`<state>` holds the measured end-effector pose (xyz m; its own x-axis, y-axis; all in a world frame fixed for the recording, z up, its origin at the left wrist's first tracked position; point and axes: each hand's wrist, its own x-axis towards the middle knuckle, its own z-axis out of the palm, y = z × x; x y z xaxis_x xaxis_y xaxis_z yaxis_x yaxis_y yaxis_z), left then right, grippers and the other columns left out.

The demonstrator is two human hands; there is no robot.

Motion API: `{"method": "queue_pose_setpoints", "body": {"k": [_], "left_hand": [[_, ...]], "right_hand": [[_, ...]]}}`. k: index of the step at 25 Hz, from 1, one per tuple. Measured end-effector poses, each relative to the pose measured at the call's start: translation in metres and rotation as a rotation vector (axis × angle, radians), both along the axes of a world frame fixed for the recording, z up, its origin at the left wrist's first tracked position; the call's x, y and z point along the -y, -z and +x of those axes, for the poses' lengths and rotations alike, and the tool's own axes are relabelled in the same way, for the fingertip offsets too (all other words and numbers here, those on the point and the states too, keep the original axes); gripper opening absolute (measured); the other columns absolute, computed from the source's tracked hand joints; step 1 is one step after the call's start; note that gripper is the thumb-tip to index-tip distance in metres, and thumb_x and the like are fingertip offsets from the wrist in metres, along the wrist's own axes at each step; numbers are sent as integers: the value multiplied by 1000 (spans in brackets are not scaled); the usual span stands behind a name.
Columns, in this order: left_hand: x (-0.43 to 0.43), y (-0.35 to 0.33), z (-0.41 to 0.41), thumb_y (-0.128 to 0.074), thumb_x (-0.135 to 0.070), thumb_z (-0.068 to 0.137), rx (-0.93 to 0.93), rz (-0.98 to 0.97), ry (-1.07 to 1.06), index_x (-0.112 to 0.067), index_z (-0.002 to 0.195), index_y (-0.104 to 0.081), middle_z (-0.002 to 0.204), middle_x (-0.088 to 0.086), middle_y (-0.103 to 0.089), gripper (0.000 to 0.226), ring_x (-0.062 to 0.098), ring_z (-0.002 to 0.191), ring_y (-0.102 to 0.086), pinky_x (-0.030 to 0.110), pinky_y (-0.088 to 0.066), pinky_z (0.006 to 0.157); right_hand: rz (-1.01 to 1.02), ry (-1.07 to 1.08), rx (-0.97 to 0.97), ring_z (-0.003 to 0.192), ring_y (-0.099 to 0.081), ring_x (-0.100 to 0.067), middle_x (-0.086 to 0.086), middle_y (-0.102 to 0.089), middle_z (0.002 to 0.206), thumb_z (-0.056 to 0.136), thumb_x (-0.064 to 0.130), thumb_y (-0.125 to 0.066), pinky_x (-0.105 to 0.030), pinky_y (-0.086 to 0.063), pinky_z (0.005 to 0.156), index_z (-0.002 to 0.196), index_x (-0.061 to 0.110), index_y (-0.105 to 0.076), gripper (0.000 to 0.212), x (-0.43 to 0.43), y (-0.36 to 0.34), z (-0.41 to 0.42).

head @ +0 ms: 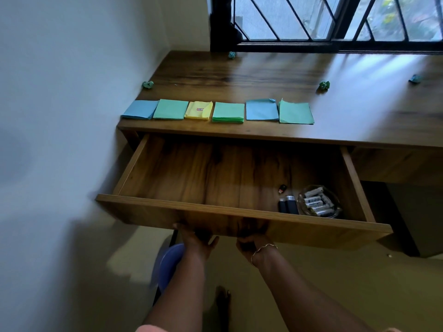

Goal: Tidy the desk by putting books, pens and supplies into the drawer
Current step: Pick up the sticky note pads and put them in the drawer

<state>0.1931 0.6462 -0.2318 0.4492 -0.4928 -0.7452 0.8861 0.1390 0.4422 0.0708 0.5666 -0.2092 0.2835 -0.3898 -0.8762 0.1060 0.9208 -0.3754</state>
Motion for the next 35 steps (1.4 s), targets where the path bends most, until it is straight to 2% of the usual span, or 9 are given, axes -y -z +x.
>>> {"method": "queue_pose_setpoints", "body": {"k": [8, 10, 12, 17, 20, 23, 26, 30, 35], "left_hand": [[-14, 2, -9, -26, -70, 88, 11, 24, -28, -27, 144, -32, 142, 12, -44, 71, 33, 127, -45, 47, -39, 87], [-16, 0, -10, -23, -66, 91, 61, 115, 21, -26, 143, -33, 140, 12, -46, 67, 30, 122, -49, 47, -39, 88], [-17, -11, -9, -23, -59, 94, 141, 276, 37, -18, 142, -37, 138, 12, -48, 64, 29, 118, -49, 47, -40, 90], [-28, -67, 2, -30, -48, 98, 638, 776, -196, -3, 138, -35, 133, 24, -47, 61, 38, 118, -49, 45, -41, 94], [-33, -90, 16, -38, -44, 96, 1128, 946, -212, -2, 145, -23, 144, 25, -35, 65, 39, 130, -38, 51, -36, 103], [-31, -106, 31, -42, -43, 92, 1681, 977, -42, 0, 141, -33, 144, 26, -36, 66, 40, 134, -35, 53, -28, 108], [-20, -128, 33, -25, -55, 88, 1984, 902, 318, -5, 142, -33, 150, 20, -30, 75, 36, 141, -23, 49, -15, 113], [-3, -146, 27, -20, -55, 94, 2088, 942, 755, -15, 150, -5, 158, 9, 1, 70, 23, 146, 6, 40, 4, 117], [19, -156, 25, -24, -51, 97, 2103, 934, 904, -17, 150, 0, 158, 7, 7, 68, 21, 145, 12, 39, 8, 116]], "right_hand": [[-13, -62, -17, 69, -51, -22, -12, -53, 75, 85, -17, -43, -31, -52, 52, 83, -1, -53, 19, -11, 6, -12], [-27, -100, -62, 61, -46, -18, -10, -47, 67, 88, -9, -45, -22, -49, 40, 74, 1, -50, 18, -13, -1, -8], [-63, -194, -55, 55, -40, -16, -7, -42, 63, 89, -3, -47, -22, -43, 42, 73, 4, -49, 17, -22, -13, 2], [-272, -541, 75, 61, -43, -12, -3, -47, 69, 90, 3, -51, -27, -44, 69, 77, 9, -54, 14, -55, -79, 36], [-646, -723, 8, 89, -56, -15, -10, -60, 106, 92, 7, -50, -27, -48, 88, 111, 8, -56, 20, -59, -110, 49], [-1221, -853, -270, 110, -53, -17, -8, -53, 129, 95, 11, -43, -21, -42, 81, 136, 14, -42, 41, -47, -131, 41], [-1552, -940, -516, 130, -40, -25, -9, -39, 144, 94, 13, -39, -33, -40, 101, 141, 14, -34, 48, -23, -142, 31], [-1665, -941, -689, 141, -21, -26, -9, -23, 153, 95, 12, -38, -35, -26, 112, 145, 14, -26, 51, 4, -143, 16], [-1690, -929, -839, 144, -13, -23, -10, -17, 155, 97, 16, -38, -31, -16, 116, 147, 14, -20, 53, 38, -140, 9]]}}
